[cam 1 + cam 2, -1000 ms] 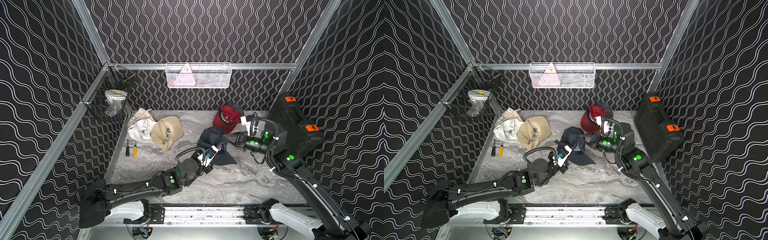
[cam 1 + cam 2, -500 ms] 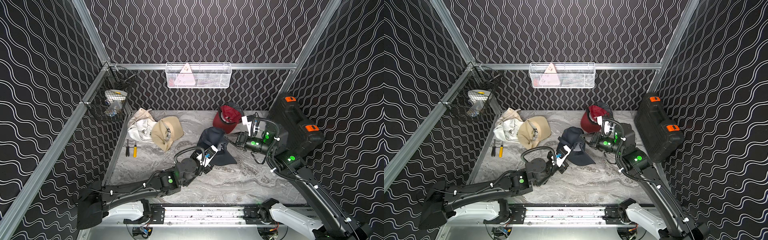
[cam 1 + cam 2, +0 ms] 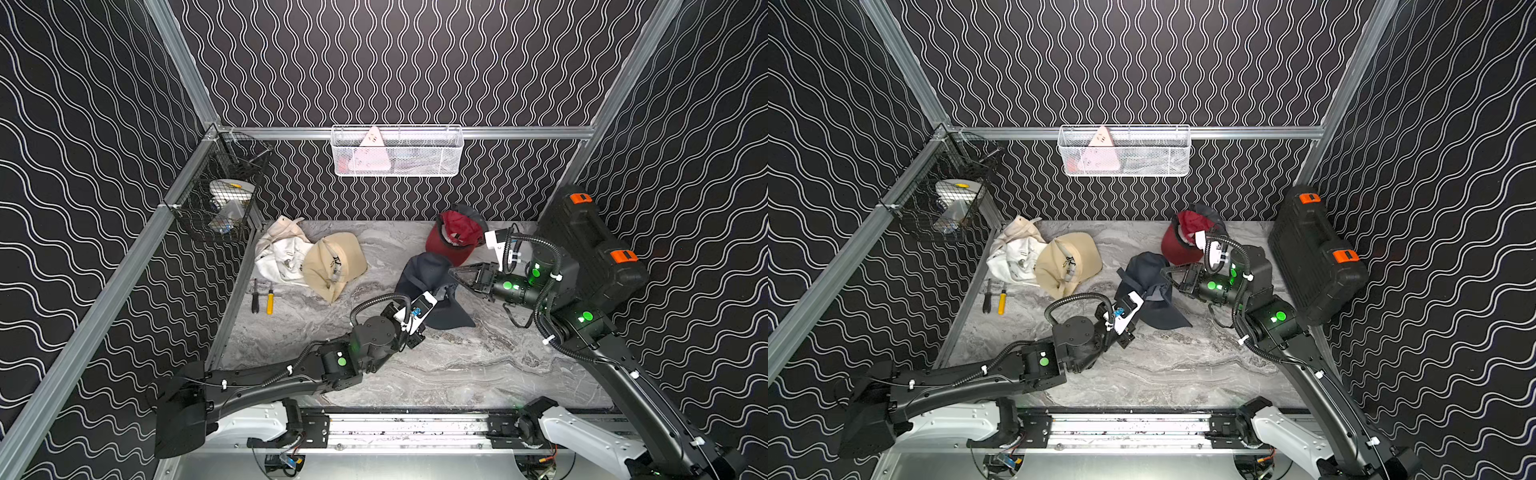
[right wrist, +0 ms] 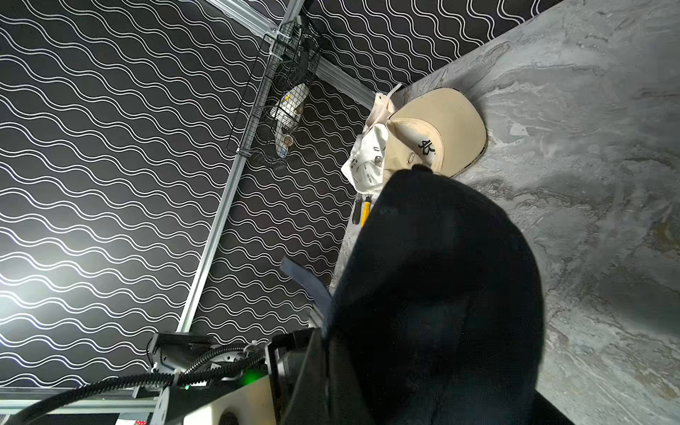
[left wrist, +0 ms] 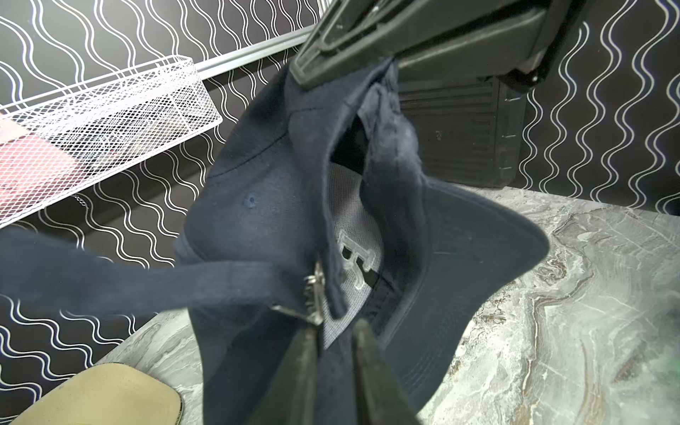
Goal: Open the adjustable buckle of the baseball cap
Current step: Open the adjustable buckle on the baseball cap.
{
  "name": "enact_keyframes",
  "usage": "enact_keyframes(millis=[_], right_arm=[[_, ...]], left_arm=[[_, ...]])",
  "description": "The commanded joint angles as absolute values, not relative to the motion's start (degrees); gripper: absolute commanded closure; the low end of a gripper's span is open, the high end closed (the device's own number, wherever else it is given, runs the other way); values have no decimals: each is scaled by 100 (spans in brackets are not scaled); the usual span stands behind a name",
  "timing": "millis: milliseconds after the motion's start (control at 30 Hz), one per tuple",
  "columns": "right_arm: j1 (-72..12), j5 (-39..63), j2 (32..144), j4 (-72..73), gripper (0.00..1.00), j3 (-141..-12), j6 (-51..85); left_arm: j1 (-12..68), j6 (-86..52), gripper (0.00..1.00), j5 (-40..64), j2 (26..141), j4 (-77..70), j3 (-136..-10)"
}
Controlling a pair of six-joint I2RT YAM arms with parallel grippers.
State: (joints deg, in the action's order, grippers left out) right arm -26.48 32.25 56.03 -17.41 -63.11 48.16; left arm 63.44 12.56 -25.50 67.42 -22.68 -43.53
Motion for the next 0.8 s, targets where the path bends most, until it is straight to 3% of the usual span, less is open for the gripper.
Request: enact_keyframes(millis=[0, 133, 233, 600, 767], right_arm=[[-2645, 3305, 5611, -1415, 100, -6310, 4977], [-2644, 3322, 5598, -1408, 100, -6335, 4976], [-2645, 3331, 5585, -1449, 100, -6355, 4965], [-2645, 3422, 5504, -1367, 100, -6407, 5089], [-2645, 3437, 5489, -1360, 100, -6407, 5115]], left_arm=[[6346, 1306, 65, -2621, 6811, -2454, -4433], [6342, 1307, 64, -2678, 6838, -2539, -4421], [6346, 1331, 73, -2698, 6846, -2555, -4431], [6339, 1432, 80, -2853, 6935, -2670, -4413], [6337, 1463, 92, -2821, 6869, -2664, -4437]])
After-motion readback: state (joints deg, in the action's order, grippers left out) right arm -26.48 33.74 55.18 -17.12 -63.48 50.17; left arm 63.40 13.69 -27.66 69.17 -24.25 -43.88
